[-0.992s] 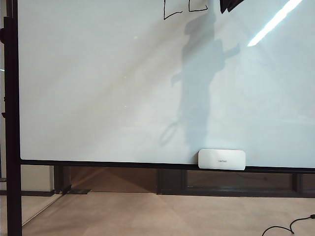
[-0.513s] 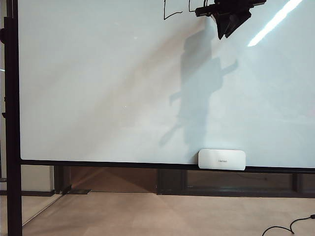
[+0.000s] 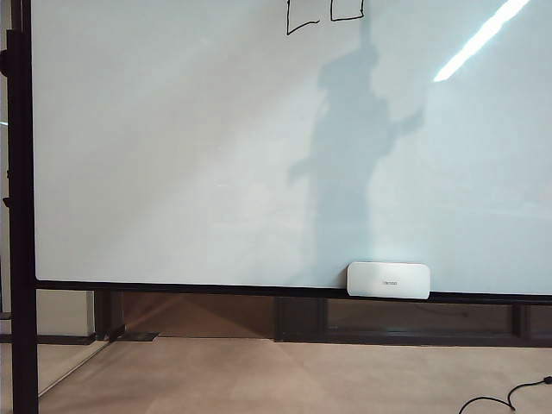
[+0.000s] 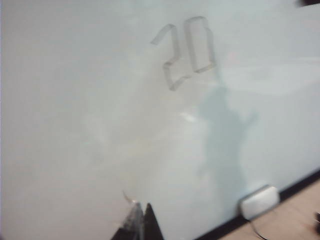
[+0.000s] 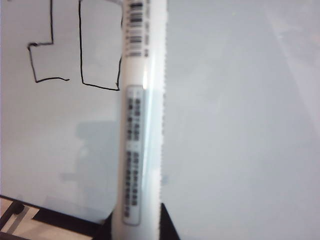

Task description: Reach to the right to find the marker pen, pick it up, and write the number 20 on the whiteboard.

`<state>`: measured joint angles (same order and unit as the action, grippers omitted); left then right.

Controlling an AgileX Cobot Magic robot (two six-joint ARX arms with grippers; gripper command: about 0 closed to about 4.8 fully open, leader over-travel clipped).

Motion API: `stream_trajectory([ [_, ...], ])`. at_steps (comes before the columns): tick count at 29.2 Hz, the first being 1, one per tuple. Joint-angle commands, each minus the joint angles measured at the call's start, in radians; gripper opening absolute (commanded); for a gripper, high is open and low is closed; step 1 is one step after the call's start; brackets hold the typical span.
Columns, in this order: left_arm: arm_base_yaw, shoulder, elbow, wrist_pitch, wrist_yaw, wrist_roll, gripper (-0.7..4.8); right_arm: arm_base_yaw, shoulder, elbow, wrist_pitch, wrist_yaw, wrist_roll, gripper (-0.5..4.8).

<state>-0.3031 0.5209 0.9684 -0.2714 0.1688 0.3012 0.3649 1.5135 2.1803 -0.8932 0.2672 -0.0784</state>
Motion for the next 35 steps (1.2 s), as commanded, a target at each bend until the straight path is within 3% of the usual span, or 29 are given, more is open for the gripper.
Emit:
stream_trajectory([
  [1, -0.001, -0.056, 0.069, -0.102, -0.062, 0.026, -0.05, 0.0, -0.118, 0.003, -0.088, 0.003, -0.004, -0.01],
  [6, -0.001, -0.141, 0.149, -0.383, -0.11, 0.038, -0.05, 0.0, -0.304, 0.0, -0.234, 0.03, -0.022, -0.01],
  [11, -0.001, -0.241, 0.151, -0.451, -0.203, 0.035, -0.05, 0.0, -0.421, -0.001, -0.335, 0.029, -0.009, -0.02],
  [14, -0.001, -0.284, 0.154, -0.535, -0.217, -0.007, -0.05, 0.0, -0.502, -0.031, -0.422, 0.026, 0.0, -0.01],
  [17, -0.001, -0.319, 0.154, -0.662, -0.218, -0.087, -0.05, 0.0, -0.642, -0.175, -0.491, 0.02, 0.001, -0.01],
  [24, -0.001, -0.384, 0.154, -0.683, -0.248, -0.132, -0.05, -0.001, -0.906, -0.446, -0.487, -0.045, 0.088, -0.01],
  [29, 0.001, -0.396, 0.153, -0.748, -0.248, -0.235, -0.05, -0.028, -1.108, -0.634, -0.485, -0.134, 0.135, -0.01],
  [32, 0.008, -0.396, 0.153, -0.749, -0.219, -0.264, -0.05, -0.085, -1.175, -0.694, -0.472, -0.204, 0.138, -0.01],
  [35, 0.077, -0.396, 0.151, -0.74, -0.157, -0.284, -0.05, -0.13, -1.222, -0.76, -0.431, -0.266, 0.137, -0.01],
])
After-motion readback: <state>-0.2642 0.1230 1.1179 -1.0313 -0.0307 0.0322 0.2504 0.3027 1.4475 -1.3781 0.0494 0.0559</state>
